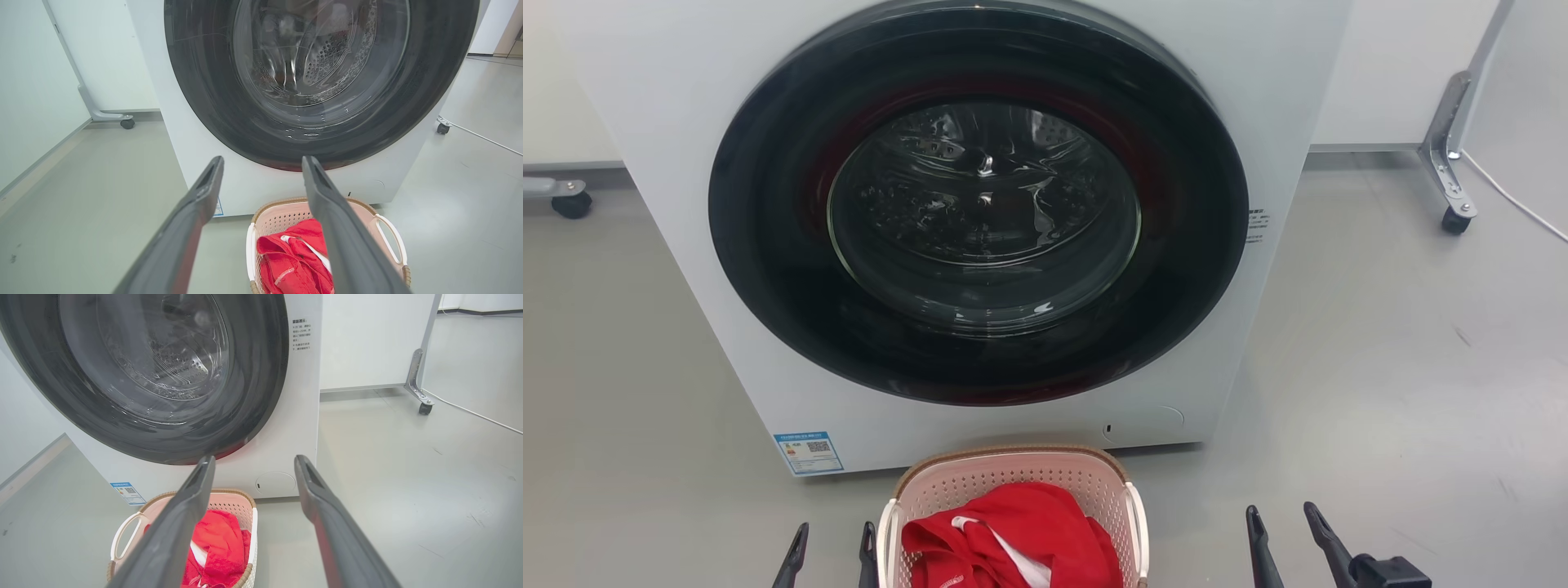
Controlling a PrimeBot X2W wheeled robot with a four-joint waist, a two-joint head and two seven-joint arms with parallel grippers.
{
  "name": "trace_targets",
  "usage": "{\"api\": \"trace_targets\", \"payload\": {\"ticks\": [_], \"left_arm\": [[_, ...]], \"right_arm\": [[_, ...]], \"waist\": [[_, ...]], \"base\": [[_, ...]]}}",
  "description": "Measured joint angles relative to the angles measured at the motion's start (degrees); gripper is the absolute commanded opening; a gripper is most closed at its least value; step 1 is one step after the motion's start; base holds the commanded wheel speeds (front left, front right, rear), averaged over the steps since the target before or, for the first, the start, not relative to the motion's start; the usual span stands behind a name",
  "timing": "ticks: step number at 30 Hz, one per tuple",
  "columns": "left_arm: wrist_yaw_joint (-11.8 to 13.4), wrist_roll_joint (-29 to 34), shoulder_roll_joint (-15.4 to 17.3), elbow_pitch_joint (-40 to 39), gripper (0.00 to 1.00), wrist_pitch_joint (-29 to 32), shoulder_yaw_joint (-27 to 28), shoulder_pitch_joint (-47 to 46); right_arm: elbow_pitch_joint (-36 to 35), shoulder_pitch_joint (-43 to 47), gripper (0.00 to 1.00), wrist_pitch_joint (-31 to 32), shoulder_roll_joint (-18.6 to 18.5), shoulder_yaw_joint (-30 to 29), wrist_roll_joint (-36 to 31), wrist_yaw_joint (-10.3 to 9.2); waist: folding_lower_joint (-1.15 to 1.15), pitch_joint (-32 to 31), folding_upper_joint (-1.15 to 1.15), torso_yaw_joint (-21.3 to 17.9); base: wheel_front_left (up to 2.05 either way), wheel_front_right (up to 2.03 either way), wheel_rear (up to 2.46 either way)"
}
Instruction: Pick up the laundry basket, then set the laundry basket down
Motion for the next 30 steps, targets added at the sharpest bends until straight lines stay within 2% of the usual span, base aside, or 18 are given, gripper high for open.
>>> {"api": "trace_targets", "payload": {"ticks": [13,30], "left_arm": [[0.0,3.0,-0.3,-8.2,1.00,0.0,0.1,4.2],[0.0,4.8,-0.4,-11.4,1.00,0.0,0.3,5.4]], "right_arm": [[-10.2,6.6,1.00,0.0,1.8,-5.6,-7.5,0.00],[-15.5,8.9,1.00,0.0,3.3,-8.5,-11.3,0.00]], "waist": [[0.01,-0.3,0.01,-0.4],[0.01,0.1,0.01,-0.8]], "base": [[0.00,0.00,0.00],[0.00,0.00,0.00]]}}
